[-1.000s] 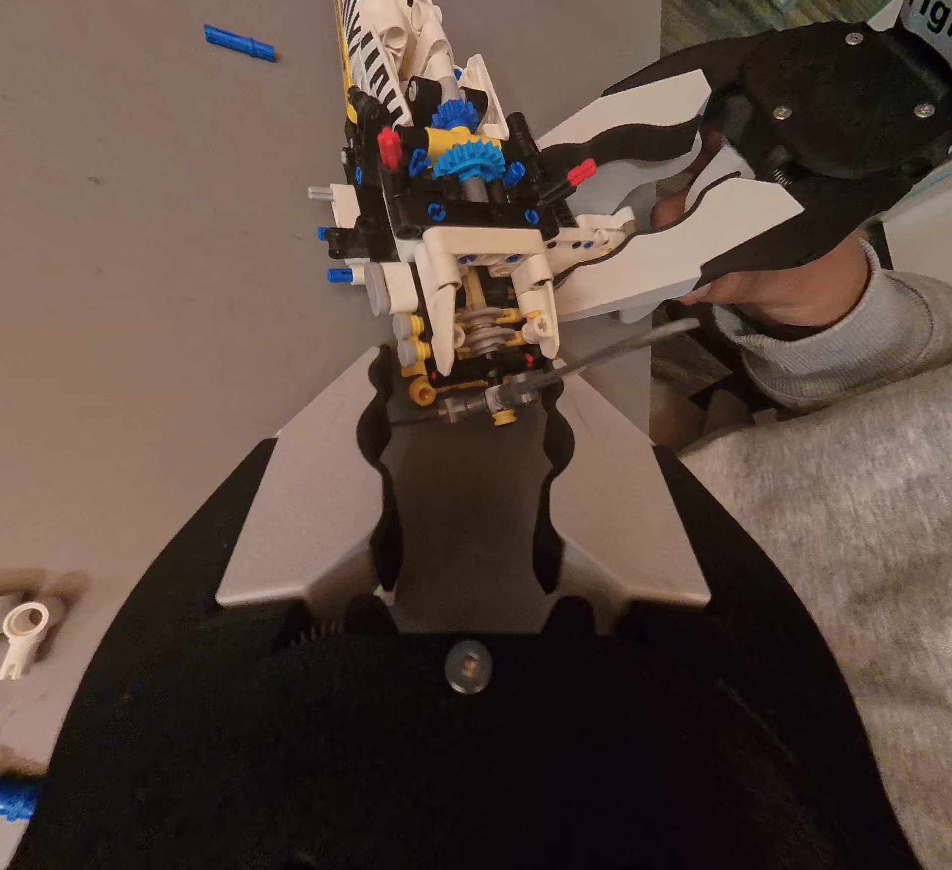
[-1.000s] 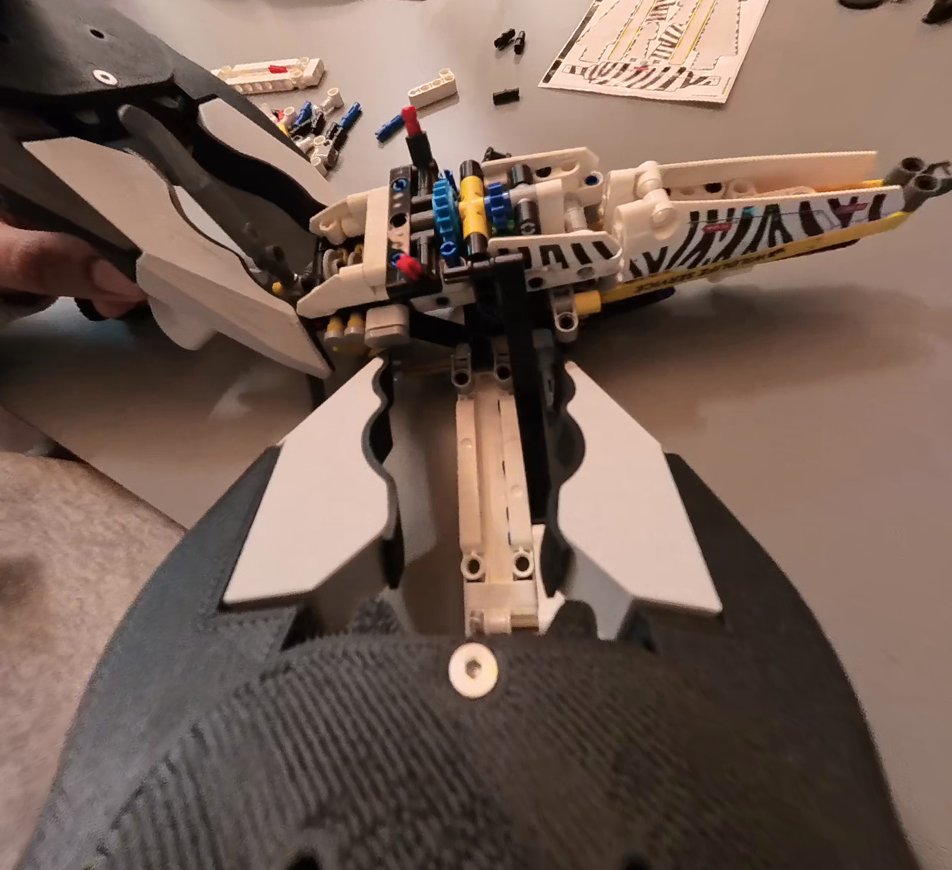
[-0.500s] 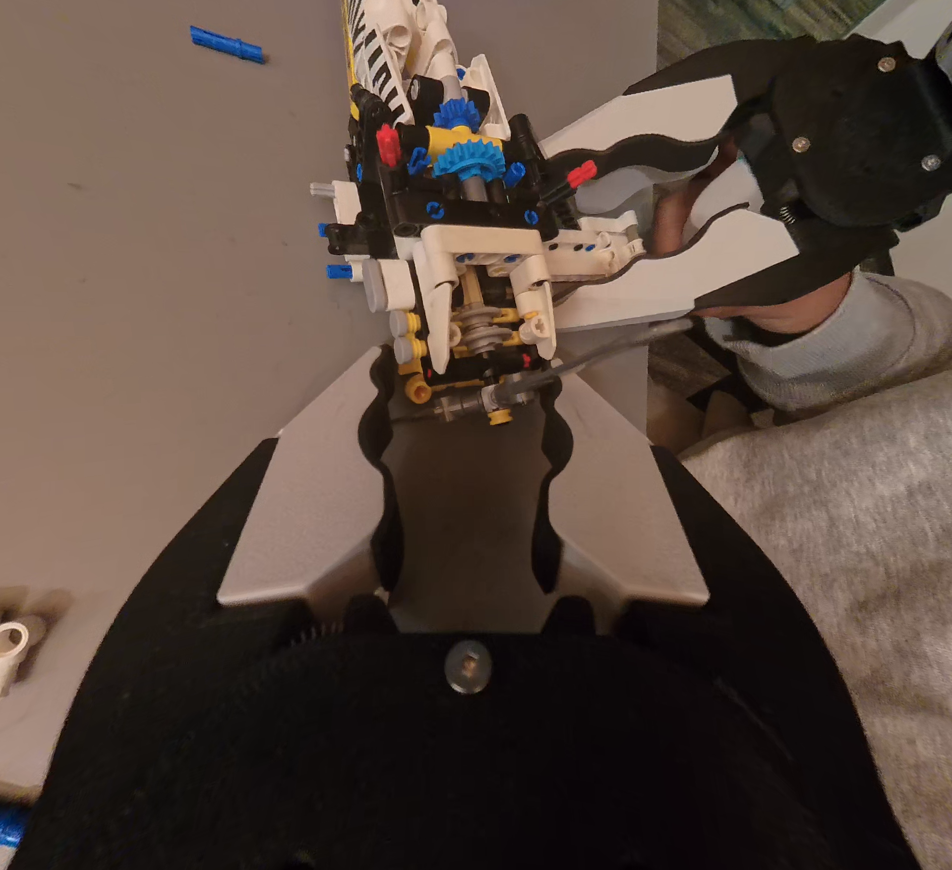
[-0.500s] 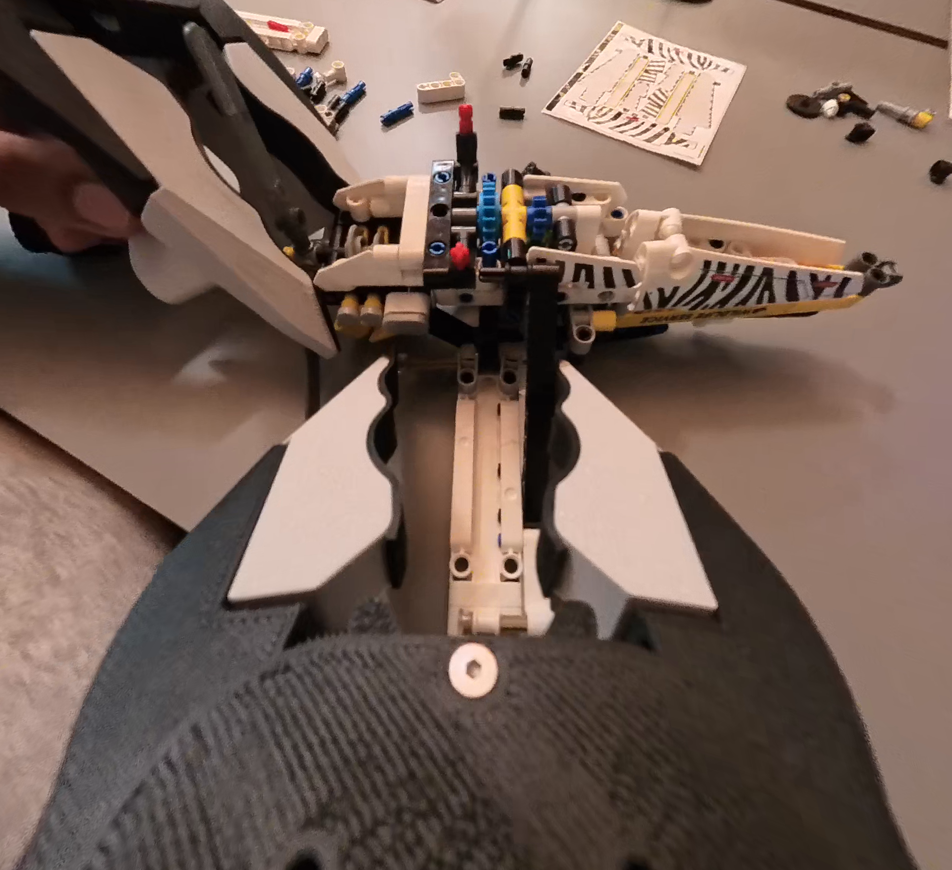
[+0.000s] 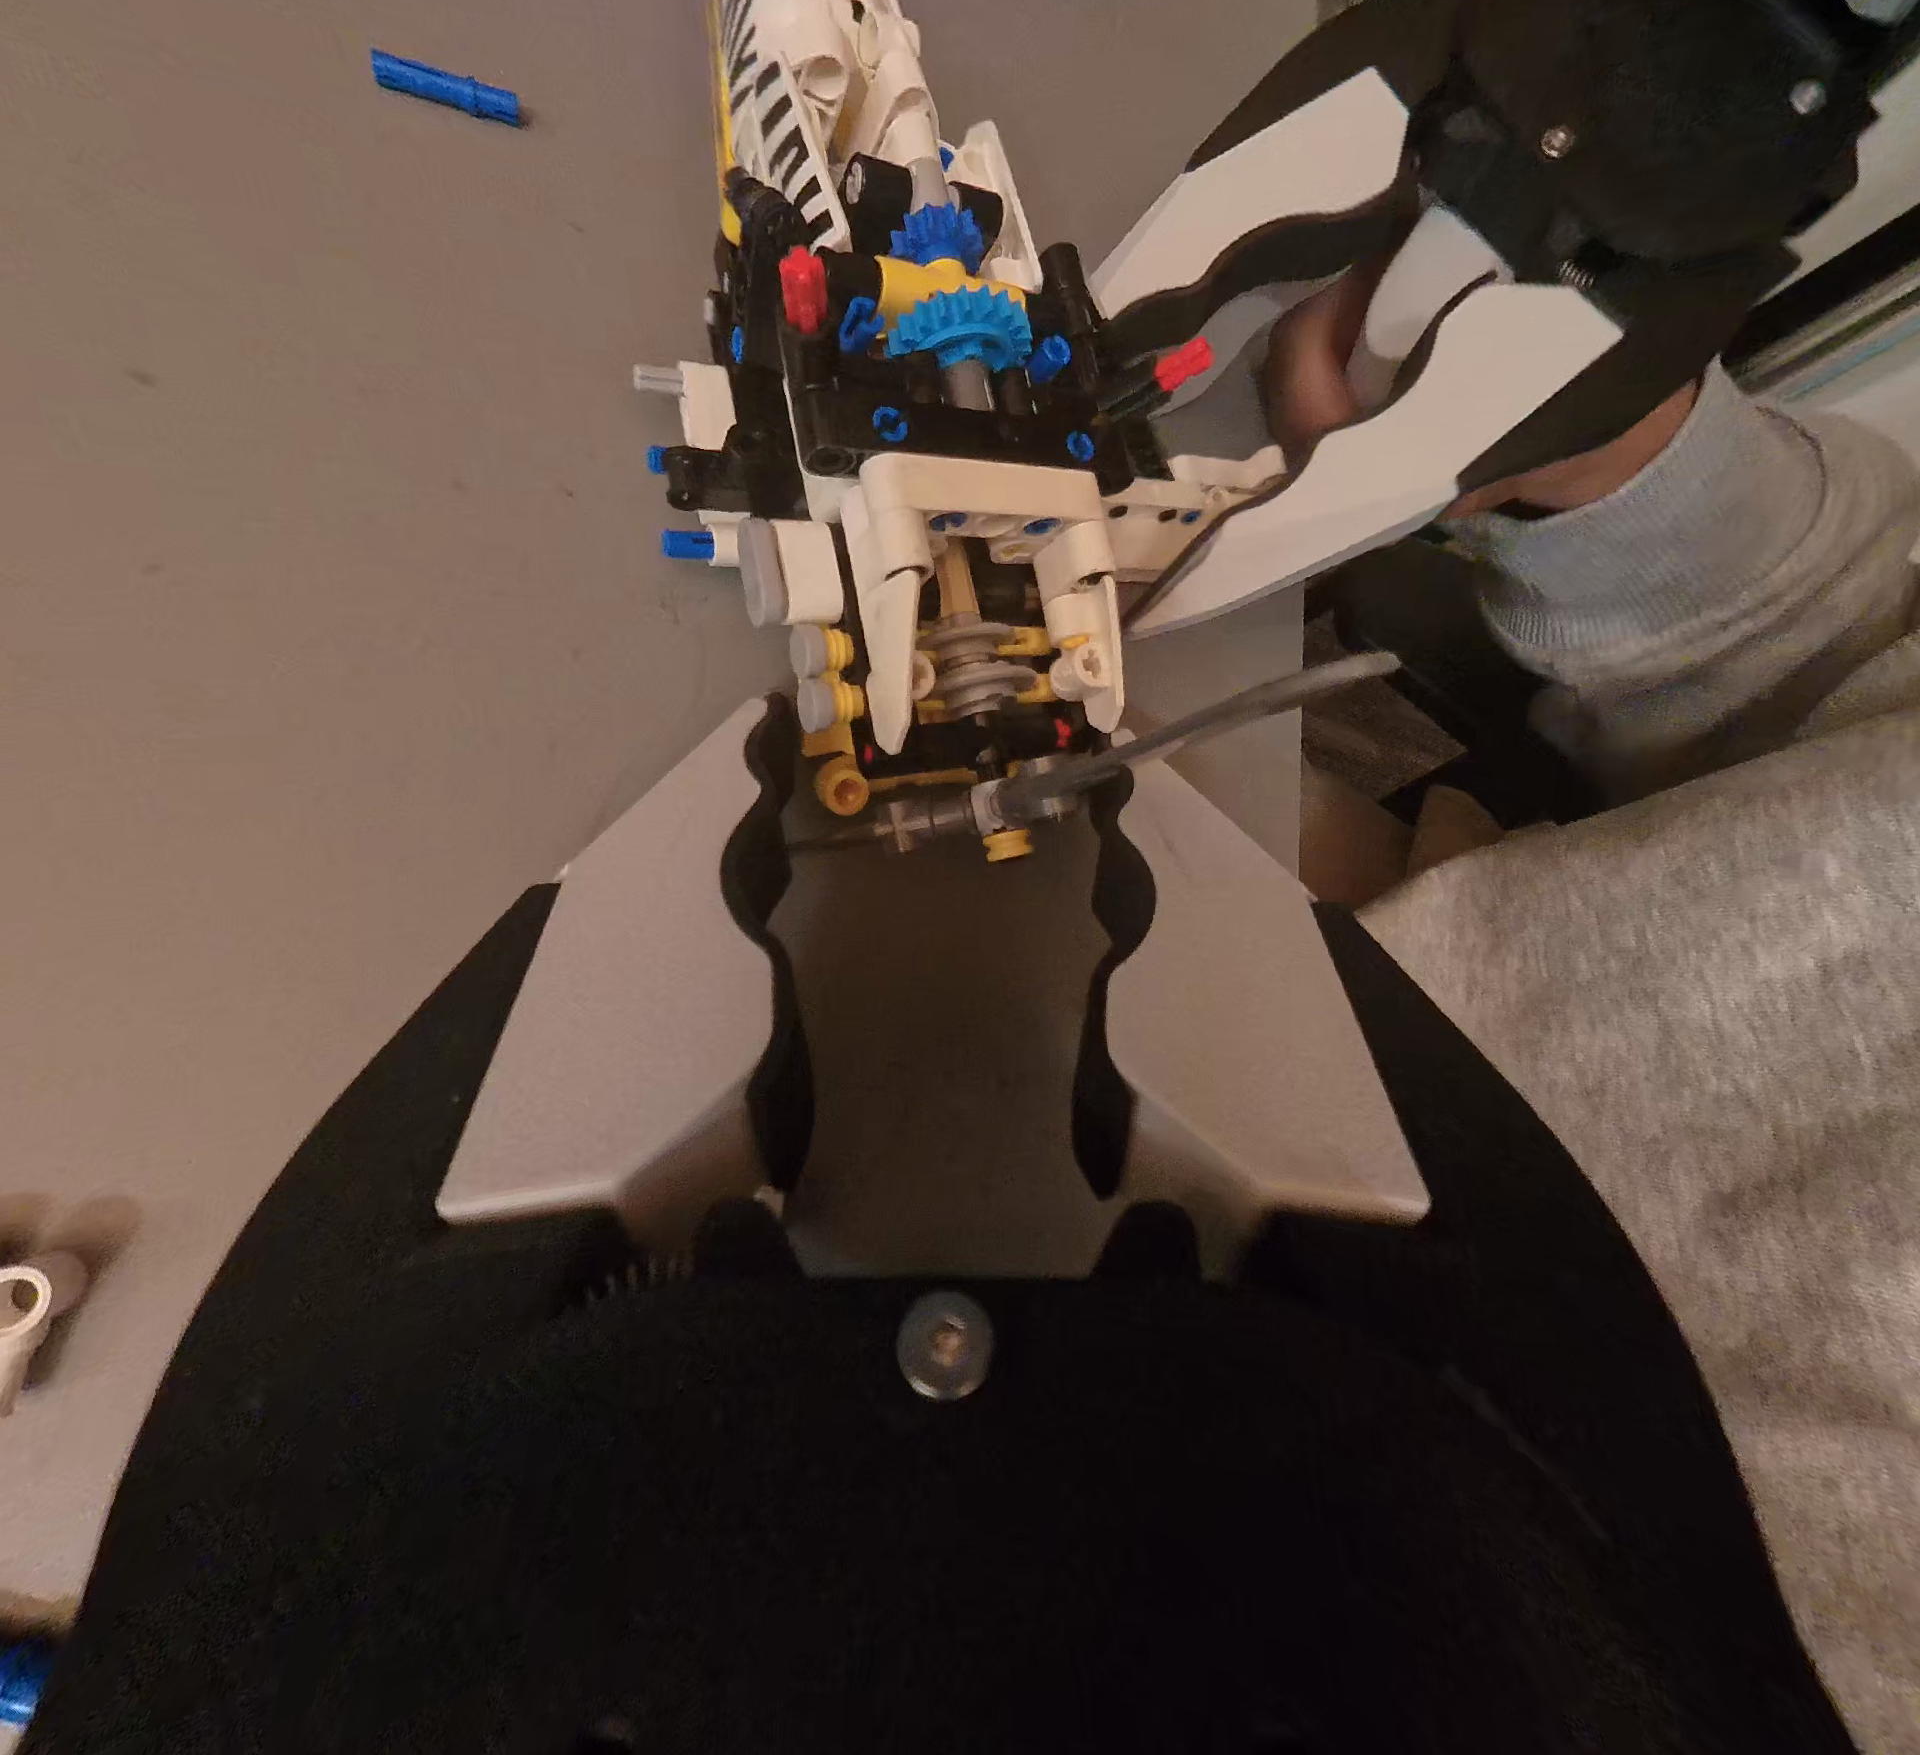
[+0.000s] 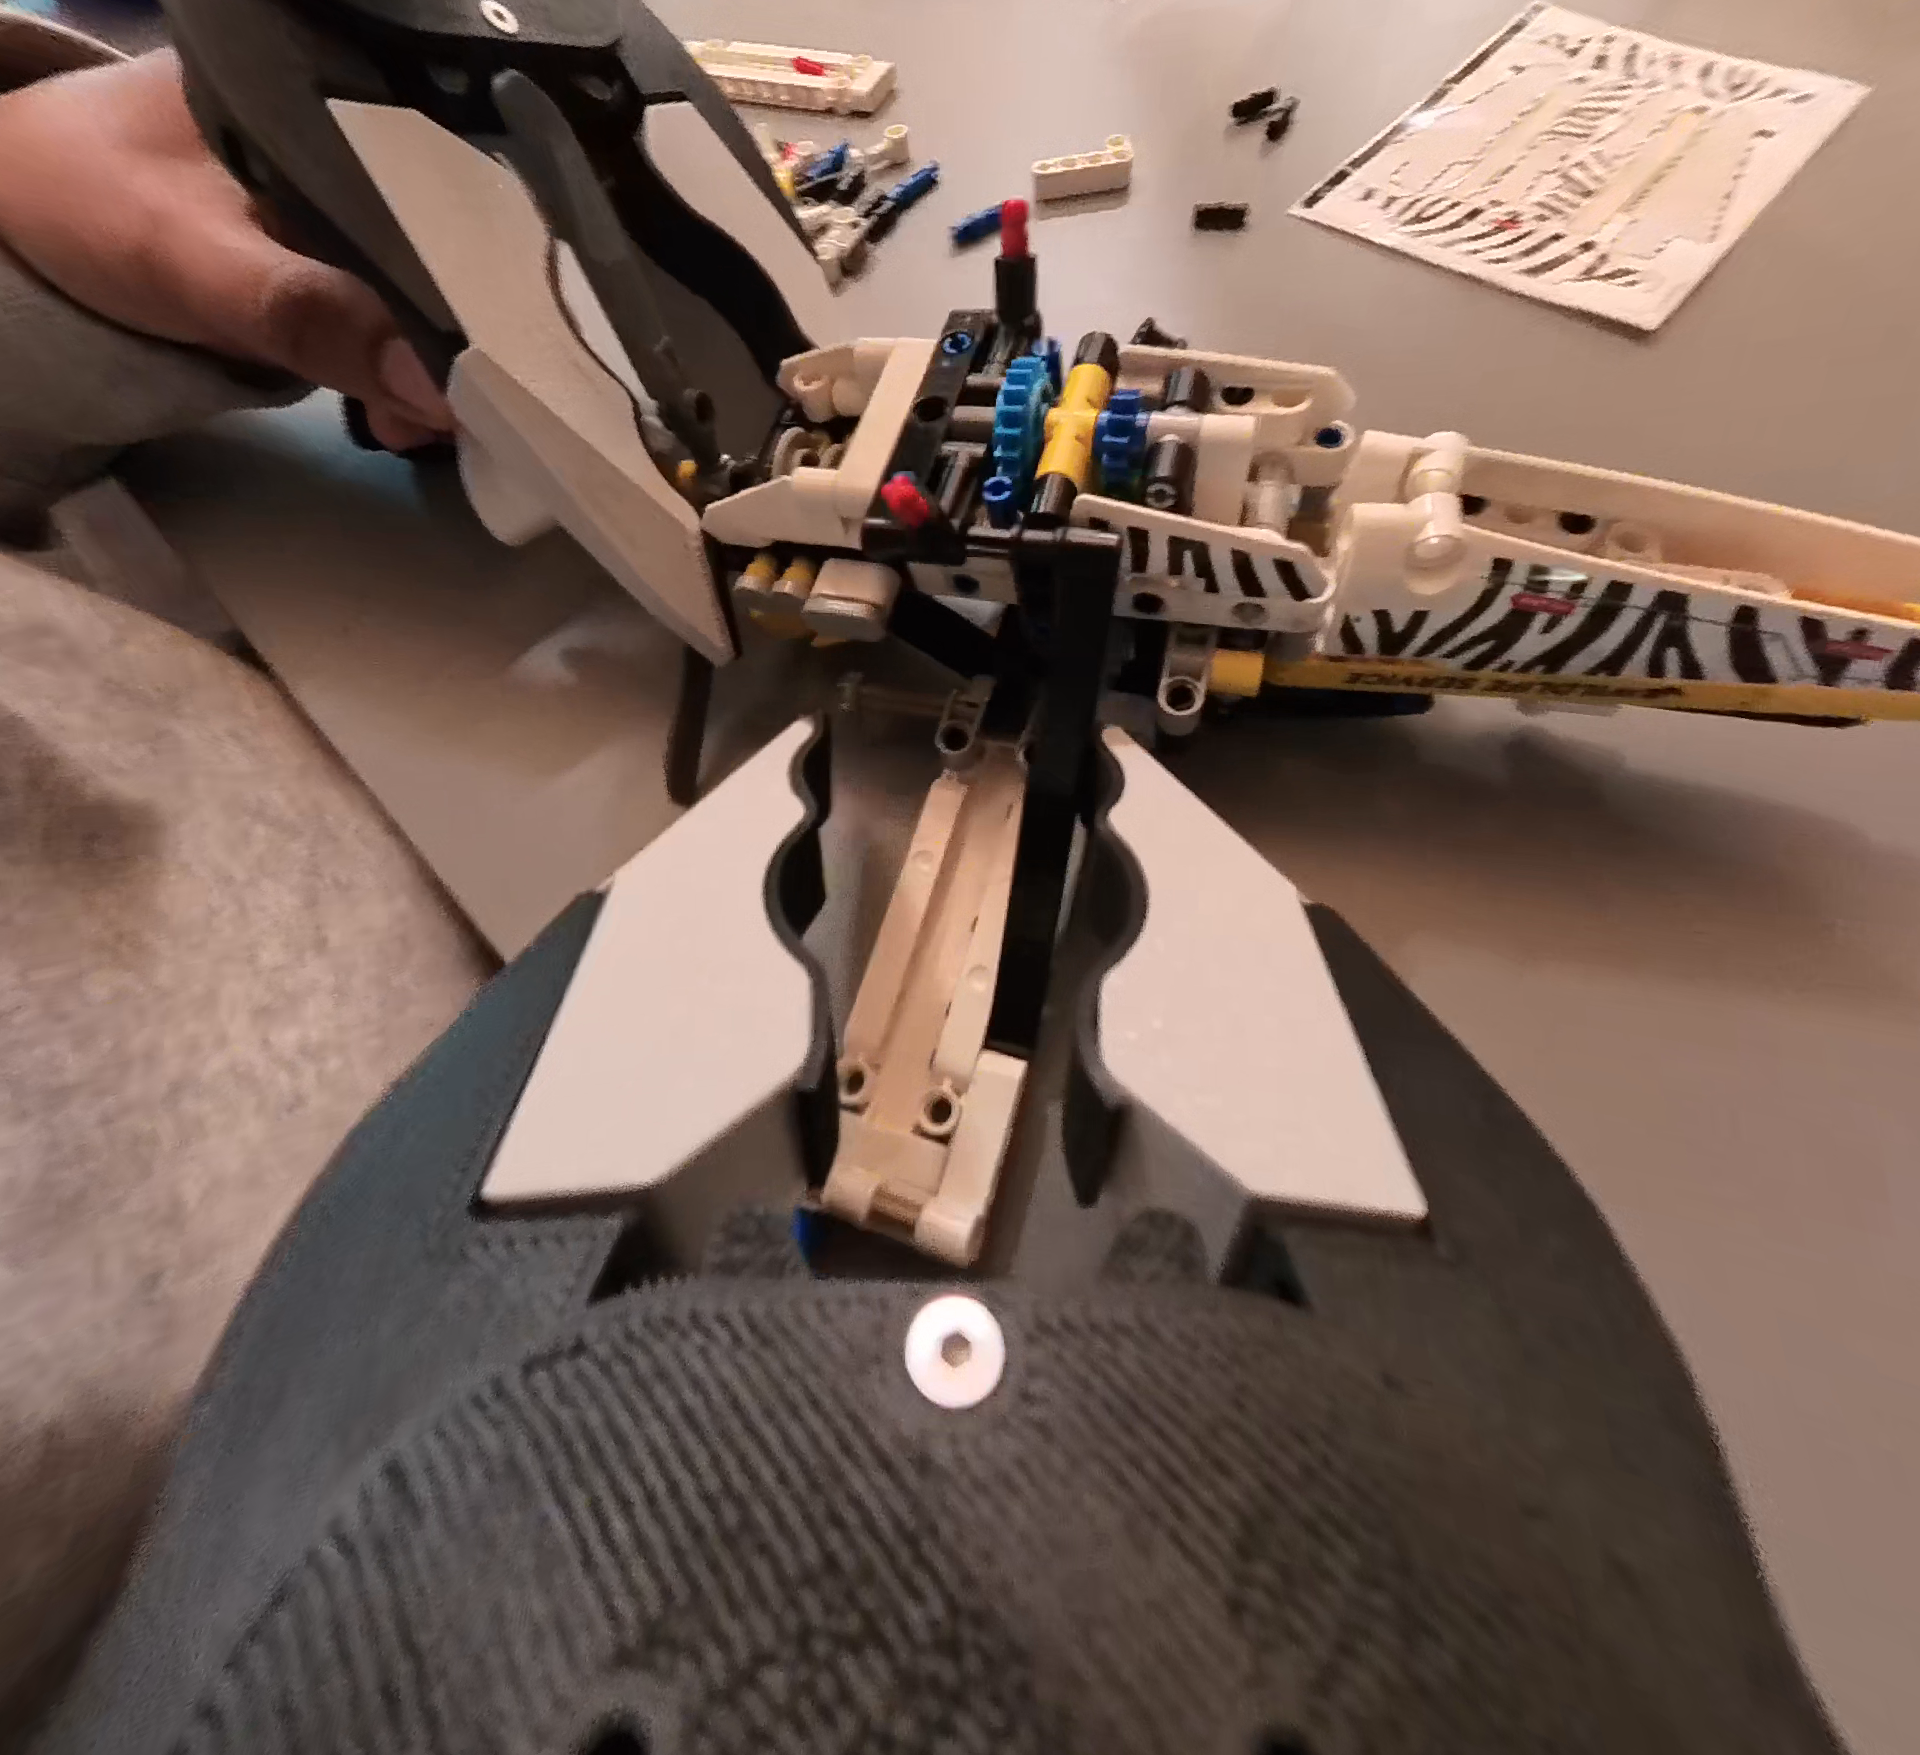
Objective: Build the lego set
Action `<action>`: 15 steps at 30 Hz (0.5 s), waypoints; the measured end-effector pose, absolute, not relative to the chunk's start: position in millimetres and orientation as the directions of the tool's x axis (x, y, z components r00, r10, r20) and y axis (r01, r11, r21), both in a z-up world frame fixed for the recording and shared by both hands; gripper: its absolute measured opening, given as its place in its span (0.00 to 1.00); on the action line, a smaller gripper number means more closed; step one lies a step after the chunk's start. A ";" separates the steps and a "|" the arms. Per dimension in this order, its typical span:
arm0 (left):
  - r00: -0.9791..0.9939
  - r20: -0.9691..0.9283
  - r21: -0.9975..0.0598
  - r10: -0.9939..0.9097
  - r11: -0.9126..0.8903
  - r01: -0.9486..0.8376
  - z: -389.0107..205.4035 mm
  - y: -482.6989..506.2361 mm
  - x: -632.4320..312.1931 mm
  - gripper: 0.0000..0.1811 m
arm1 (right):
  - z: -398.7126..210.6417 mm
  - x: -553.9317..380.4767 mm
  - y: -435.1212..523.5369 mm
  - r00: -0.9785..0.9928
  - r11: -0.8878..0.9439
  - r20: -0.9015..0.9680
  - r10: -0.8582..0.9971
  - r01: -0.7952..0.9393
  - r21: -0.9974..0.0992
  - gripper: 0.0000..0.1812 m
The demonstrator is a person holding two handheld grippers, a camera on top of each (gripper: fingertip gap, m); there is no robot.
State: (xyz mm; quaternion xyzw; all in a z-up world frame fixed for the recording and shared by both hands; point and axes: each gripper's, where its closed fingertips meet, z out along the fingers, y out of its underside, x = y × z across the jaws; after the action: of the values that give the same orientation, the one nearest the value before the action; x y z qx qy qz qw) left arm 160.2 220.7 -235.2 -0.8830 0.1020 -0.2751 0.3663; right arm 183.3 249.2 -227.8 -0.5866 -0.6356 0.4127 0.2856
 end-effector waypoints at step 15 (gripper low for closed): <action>0.833 0.389 -0.707 -0.392 -0.707 -0.003 -236.0 221.6 160.9 0.31 | -223.5 187.3 240.4 -0.243 -0.084 -0.250 0.937 0.539 -0.838 0.28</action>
State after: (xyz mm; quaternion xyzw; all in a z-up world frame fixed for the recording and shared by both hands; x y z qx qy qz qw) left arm 160.9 221.6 -236.0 -0.8846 0.1116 -0.2662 0.3662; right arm 187.3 240.4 -223.5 -0.5759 -0.6410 0.4587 0.2169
